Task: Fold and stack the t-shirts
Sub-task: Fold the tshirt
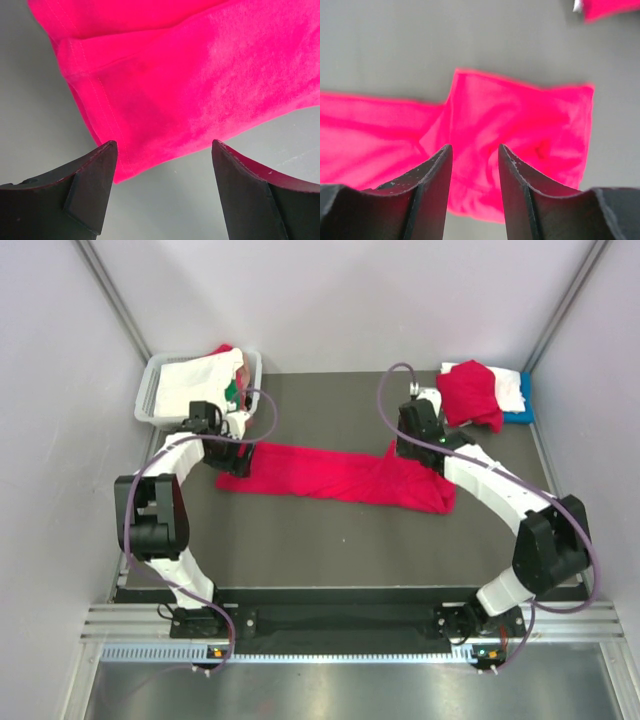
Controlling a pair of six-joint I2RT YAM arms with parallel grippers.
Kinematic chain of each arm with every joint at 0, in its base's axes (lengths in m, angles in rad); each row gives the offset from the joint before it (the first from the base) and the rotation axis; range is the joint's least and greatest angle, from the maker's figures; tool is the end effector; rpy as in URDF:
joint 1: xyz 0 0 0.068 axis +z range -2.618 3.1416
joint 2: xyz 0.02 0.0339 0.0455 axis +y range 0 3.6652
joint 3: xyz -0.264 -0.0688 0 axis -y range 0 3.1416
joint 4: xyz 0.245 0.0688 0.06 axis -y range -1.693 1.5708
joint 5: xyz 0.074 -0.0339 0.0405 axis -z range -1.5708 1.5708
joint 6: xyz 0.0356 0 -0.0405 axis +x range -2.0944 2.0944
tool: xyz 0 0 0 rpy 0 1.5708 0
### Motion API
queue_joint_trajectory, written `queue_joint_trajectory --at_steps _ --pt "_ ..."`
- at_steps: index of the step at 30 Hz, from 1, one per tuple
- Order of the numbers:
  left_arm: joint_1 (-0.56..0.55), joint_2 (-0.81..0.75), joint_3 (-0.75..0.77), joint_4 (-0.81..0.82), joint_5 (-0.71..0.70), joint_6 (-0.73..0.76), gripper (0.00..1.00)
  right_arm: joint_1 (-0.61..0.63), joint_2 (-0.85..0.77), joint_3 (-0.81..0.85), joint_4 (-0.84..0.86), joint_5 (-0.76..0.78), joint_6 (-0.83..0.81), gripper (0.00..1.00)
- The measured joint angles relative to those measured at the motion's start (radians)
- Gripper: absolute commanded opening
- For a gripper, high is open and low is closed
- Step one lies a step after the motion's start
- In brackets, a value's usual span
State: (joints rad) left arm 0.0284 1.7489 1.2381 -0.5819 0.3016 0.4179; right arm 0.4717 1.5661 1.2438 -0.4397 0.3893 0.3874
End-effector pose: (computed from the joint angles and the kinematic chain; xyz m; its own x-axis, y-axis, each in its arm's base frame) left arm 0.3597 -0.0004 0.2100 -0.7667 0.3659 -0.5275 0.4603 0.8861 -0.0543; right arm 0.3157 0.1459 0.2830 -0.6358 0.0680 -0.7688 0.0696 0.9971 0.0307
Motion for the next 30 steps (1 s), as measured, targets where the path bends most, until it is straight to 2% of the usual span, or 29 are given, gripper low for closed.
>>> queue_joint_trajectory --at_steps 3,8,13,18,24,30 --pt "0.000 0.009 0.029 -0.002 0.001 -0.001 0.81 0.022 -0.051 -0.105 0.002 -0.028 0.035 0.42" --pt "0.000 0.107 0.195 0.011 0.000 0.000 0.80 0.037 -0.047 -0.249 -0.031 -0.079 0.082 0.41" --pt "0.000 0.222 0.289 0.029 -0.004 0.007 0.80 0.037 -0.043 -0.260 -0.043 -0.085 0.096 0.41" --pt "0.000 0.266 0.272 0.014 -0.003 0.019 0.80 0.037 -0.043 -0.238 -0.056 -0.071 0.095 0.41" --pt "0.000 0.236 0.161 0.034 -0.003 0.041 0.79 0.037 -0.042 -0.213 -0.055 -0.062 0.095 0.41" --pt "-0.002 0.189 0.127 0.032 -0.004 0.053 0.79 0.037 -0.003 -0.213 -0.054 -0.057 0.096 0.50"
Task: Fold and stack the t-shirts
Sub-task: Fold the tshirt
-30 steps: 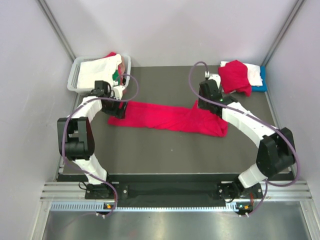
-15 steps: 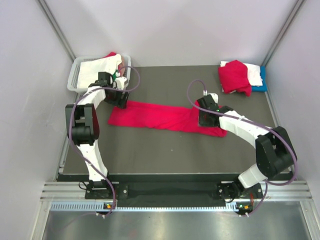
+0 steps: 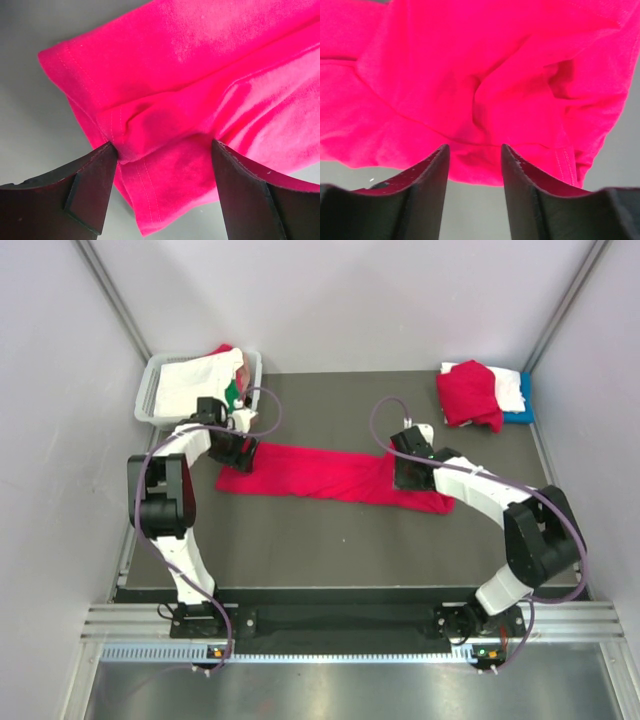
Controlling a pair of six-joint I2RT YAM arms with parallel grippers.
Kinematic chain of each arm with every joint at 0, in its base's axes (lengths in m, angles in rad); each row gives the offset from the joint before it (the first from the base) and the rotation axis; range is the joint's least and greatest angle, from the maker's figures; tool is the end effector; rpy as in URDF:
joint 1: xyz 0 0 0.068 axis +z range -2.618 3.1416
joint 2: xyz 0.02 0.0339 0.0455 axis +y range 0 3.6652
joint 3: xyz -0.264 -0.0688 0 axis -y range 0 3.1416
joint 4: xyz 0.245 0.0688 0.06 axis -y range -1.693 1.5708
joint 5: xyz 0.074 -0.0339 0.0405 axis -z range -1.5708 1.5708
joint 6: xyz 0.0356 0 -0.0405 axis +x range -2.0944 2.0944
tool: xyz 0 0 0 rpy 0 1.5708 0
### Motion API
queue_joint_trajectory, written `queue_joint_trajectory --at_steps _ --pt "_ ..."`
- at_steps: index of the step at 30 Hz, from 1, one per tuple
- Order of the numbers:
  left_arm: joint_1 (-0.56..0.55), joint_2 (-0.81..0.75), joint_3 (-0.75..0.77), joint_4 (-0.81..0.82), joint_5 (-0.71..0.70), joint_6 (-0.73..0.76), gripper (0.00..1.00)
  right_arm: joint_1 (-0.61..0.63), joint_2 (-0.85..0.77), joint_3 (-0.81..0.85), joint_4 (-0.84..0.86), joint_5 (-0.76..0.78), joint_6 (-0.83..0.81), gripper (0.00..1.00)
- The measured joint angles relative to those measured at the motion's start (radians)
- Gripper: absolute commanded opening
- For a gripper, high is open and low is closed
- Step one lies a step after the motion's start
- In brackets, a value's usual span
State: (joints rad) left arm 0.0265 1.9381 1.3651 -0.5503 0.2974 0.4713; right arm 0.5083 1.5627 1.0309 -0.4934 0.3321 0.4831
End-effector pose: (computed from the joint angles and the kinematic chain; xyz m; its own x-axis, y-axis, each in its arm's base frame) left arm 0.4001 0.0002 0.1801 -0.7569 0.4142 -0.5055 0.4996 0.8654 -0.0389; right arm 0.2811 0.1433 0.2129 -0.8064 0.0535 -0.5890 0.0703 0.9975 -0.0057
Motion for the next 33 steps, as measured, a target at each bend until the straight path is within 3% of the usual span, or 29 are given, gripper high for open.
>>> queue_joint_trajectory --at_steps 1,6,20,33 --pt "0.000 -0.004 0.000 -0.002 0.000 0.000 0.79 0.000 0.014 0.000 0.002 0.002 -0.001 0.55" --pt "0.000 -0.021 0.017 -0.018 -0.003 0.002 0.80 0.000 0.058 -0.001 0.007 0.012 -0.004 0.60" --pt "-0.004 -0.127 0.080 -0.056 0.068 -0.011 0.80 -0.003 0.060 -0.057 0.046 0.034 0.000 0.59" --pt "-0.008 0.007 0.010 -0.029 0.076 -0.023 0.79 -0.007 0.094 -0.062 0.062 0.032 0.018 0.60"
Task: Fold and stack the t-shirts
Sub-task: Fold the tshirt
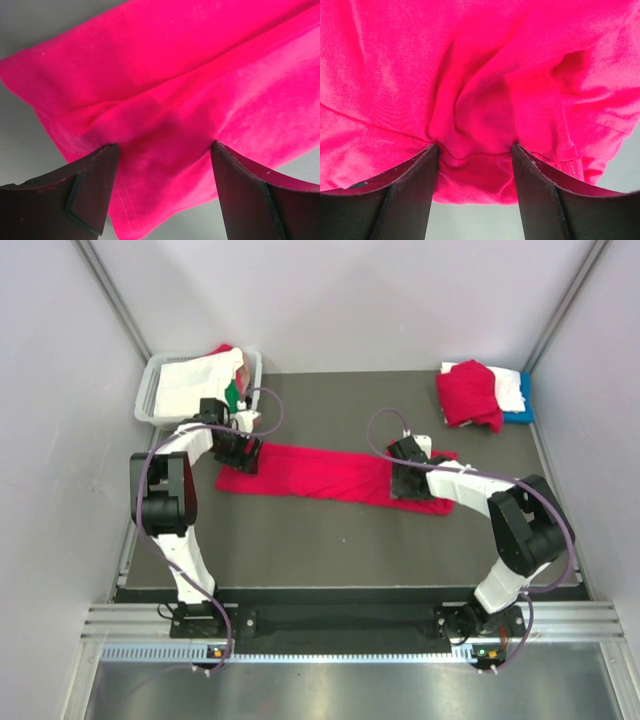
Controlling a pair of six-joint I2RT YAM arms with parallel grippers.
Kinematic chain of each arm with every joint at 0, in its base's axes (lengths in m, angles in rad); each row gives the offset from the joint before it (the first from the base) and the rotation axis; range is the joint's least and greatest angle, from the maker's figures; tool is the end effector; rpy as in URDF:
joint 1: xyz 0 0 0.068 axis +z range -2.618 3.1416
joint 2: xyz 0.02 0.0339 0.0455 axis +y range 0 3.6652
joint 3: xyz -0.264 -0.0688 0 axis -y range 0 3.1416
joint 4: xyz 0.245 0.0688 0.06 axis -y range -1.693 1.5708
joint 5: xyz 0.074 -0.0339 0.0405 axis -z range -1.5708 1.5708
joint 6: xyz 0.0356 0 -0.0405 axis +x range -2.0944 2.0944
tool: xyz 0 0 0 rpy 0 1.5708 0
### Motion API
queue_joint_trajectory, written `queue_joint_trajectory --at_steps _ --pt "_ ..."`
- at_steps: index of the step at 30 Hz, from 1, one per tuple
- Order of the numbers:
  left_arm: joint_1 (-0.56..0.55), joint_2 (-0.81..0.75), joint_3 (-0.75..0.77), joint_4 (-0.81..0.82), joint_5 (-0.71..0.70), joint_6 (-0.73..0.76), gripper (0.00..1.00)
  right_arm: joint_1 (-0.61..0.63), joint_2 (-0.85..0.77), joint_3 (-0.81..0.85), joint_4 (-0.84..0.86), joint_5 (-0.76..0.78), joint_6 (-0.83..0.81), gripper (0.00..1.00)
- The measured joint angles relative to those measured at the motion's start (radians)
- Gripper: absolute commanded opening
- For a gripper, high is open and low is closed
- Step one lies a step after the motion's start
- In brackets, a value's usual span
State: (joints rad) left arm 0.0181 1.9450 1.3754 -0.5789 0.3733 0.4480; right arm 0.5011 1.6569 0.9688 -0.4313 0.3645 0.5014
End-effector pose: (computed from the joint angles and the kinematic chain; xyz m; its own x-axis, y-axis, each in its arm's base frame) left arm 0.3993 -0.0058 0.1799 -0.7646 0.3896 -0.5135 0.5146 0.8487 -0.1223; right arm 0.2840 0.1411 0.1708 -0.8422 0.0507 -0.5367 0.1054 0.9919 -0.0716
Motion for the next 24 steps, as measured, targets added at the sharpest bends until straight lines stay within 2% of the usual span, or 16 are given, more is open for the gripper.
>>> queue_joint_trajectory --at_steps 10,19,24 --pt "-0.002 -0.022 -0.045 -0.001 -0.017 0.053 0.77 0.000 0.003 -0.013 0.012 -0.004 0.019 0.62" --pt "-0.017 -0.248 -0.079 -0.278 -0.085 0.169 0.79 -0.023 0.019 0.013 -0.008 0.008 0.004 0.64" --pt "-0.045 -0.372 -0.116 -0.360 -0.092 0.208 0.78 -0.027 0.073 0.078 -0.037 0.016 -0.015 0.65"
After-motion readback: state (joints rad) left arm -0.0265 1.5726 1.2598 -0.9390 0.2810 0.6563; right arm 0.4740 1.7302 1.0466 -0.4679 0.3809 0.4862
